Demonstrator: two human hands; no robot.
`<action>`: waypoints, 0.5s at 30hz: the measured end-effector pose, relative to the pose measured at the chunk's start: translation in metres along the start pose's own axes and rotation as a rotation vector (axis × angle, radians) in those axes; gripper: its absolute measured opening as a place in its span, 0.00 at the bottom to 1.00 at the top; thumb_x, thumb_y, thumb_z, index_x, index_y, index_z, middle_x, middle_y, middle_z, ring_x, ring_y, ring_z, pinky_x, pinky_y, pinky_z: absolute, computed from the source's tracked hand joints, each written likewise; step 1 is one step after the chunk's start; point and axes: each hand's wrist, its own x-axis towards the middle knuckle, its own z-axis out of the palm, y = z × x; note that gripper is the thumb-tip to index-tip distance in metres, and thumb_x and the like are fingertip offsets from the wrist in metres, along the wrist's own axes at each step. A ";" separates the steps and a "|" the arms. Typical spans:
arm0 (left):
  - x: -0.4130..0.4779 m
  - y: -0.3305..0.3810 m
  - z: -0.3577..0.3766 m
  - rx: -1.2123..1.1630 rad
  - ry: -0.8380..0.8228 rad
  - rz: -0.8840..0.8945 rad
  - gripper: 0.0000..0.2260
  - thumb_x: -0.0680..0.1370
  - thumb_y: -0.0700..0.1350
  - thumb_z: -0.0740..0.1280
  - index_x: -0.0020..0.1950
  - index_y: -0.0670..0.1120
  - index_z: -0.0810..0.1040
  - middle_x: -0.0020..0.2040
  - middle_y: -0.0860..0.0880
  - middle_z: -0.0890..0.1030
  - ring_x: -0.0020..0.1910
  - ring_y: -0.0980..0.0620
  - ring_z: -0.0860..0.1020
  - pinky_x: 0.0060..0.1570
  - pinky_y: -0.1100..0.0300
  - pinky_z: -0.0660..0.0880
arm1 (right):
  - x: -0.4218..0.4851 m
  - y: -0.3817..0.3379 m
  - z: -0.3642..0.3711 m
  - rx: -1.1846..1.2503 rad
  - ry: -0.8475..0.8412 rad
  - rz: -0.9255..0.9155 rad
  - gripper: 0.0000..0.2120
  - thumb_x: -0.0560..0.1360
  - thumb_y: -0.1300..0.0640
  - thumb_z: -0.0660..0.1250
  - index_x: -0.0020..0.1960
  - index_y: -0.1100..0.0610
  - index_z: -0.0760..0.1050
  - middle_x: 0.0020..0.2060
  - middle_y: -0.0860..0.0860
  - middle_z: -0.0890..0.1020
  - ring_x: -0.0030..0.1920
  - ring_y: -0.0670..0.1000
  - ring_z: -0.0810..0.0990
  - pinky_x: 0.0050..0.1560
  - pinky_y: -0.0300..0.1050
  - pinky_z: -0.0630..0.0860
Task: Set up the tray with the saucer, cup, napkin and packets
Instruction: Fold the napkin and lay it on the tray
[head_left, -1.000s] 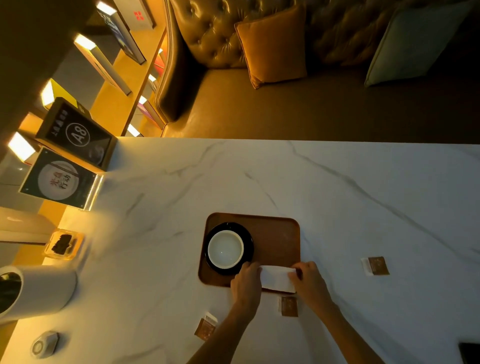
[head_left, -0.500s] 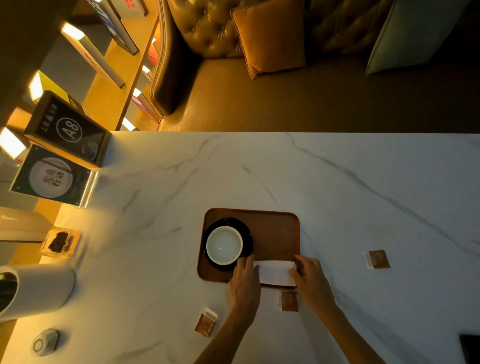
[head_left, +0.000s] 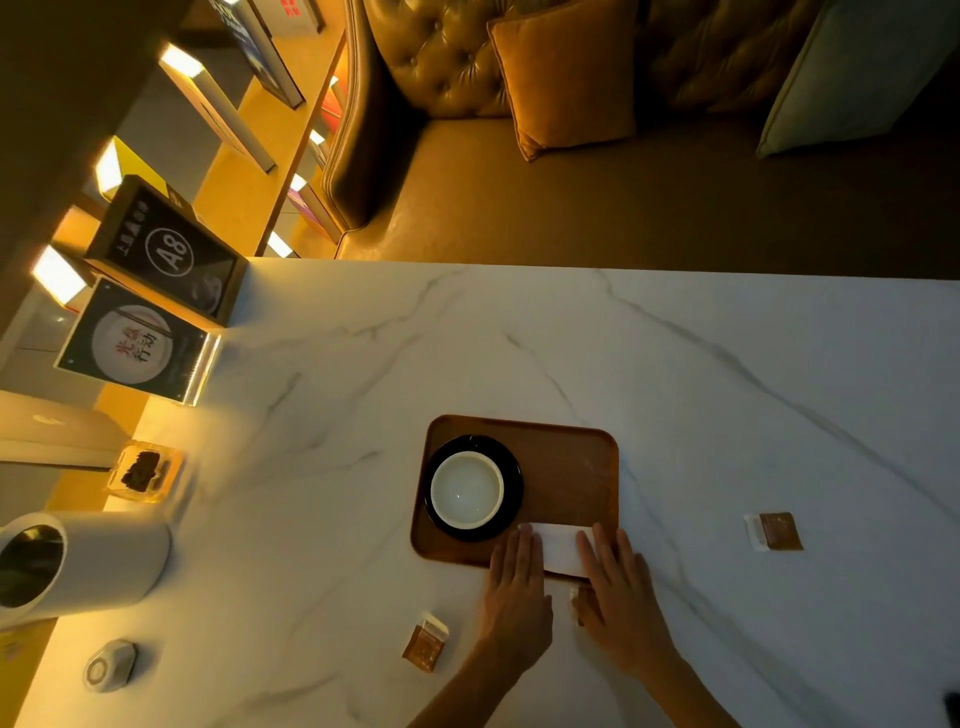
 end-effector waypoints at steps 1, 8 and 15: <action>0.001 -0.001 0.001 0.014 0.005 0.006 0.37 0.80 0.54 0.56 0.78 0.45 0.35 0.78 0.46 0.33 0.75 0.47 0.31 0.73 0.48 0.31 | 0.001 0.000 0.000 -0.017 -0.017 0.003 0.36 0.76 0.37 0.37 0.73 0.55 0.65 0.72 0.57 0.68 0.71 0.64 0.67 0.65 0.63 0.67; 0.002 -0.006 0.001 0.047 0.007 0.037 0.38 0.80 0.52 0.56 0.75 0.47 0.29 0.77 0.47 0.30 0.74 0.46 0.26 0.71 0.48 0.23 | 0.000 -0.005 -0.007 -0.052 -0.076 0.029 0.39 0.75 0.35 0.36 0.73 0.56 0.66 0.71 0.59 0.69 0.71 0.64 0.67 0.71 0.63 0.59; -0.003 -0.015 0.003 0.067 0.019 0.129 0.39 0.77 0.45 0.56 0.76 0.54 0.30 0.78 0.48 0.32 0.76 0.46 0.29 0.73 0.43 0.33 | -0.008 -0.008 -0.012 -0.019 -0.102 0.030 0.35 0.76 0.37 0.39 0.75 0.55 0.61 0.74 0.59 0.64 0.75 0.63 0.57 0.75 0.61 0.48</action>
